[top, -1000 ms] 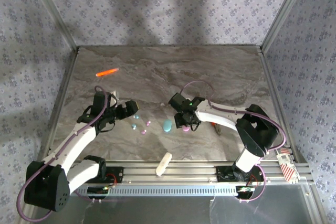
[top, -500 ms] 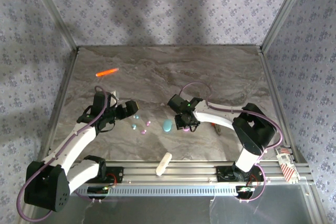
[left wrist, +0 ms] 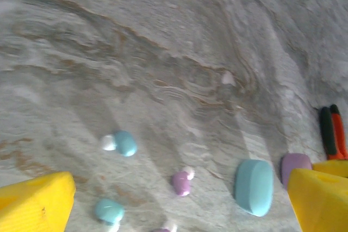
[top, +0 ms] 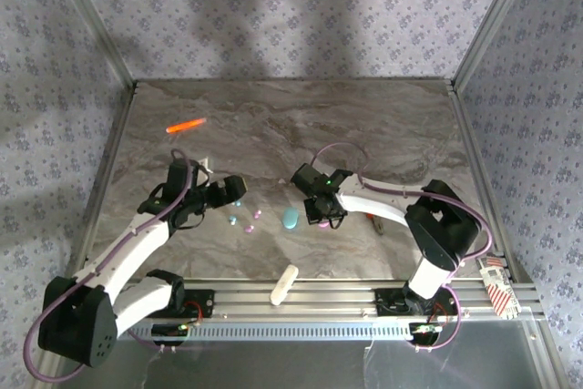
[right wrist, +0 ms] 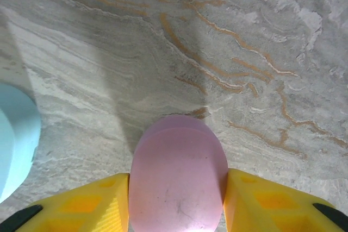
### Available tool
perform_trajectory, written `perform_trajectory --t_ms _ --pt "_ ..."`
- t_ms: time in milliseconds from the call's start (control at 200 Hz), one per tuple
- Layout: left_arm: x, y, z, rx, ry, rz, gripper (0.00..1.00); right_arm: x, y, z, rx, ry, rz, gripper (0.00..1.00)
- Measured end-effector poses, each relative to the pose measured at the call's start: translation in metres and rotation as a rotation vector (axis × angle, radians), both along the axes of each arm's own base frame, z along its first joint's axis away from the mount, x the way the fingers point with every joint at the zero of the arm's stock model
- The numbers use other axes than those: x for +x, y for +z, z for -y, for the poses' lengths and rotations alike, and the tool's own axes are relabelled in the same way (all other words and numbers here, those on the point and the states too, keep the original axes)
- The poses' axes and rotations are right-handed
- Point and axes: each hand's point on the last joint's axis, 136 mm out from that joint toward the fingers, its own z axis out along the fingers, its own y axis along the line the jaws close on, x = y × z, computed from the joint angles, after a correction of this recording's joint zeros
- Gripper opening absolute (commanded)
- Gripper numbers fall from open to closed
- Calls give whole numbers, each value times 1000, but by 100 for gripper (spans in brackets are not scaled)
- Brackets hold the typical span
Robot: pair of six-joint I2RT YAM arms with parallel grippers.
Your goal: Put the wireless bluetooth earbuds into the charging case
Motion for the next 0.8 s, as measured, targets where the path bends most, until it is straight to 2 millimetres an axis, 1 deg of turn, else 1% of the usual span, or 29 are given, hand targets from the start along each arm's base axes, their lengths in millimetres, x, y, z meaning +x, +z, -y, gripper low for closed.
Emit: perform_trajectory --t_ms 105,185,270,395,505,635,775,799 --pt "-6 -3 24 -22 -62 -11 90 1 8 3 55 -20 -2 46" --pt "-13 -7 45 -43 -110 -32 75 6 15 7 122 -50 0 46" --pt "-21 -12 65 -65 -162 -51 56 14 22 10 206 -78 -6 45" --pt "-25 -12 90 -120 -196 -67 39 24 30 15 337 -112 -22 45" --pt "-27 -11 109 -156 -224 -72 29 30 36 19 442 -138 -44 45" --pt "-20 -6 130 -206 -243 -76 19 36 45 20 552 -150 -62 44" --pt "-13 -4 146 -262 -256 -84 19 38 53 18 639 -145 -80 43" --pt "-12 -4 149 -271 -258 -85 20 38 54 18 651 -143 -84 42"
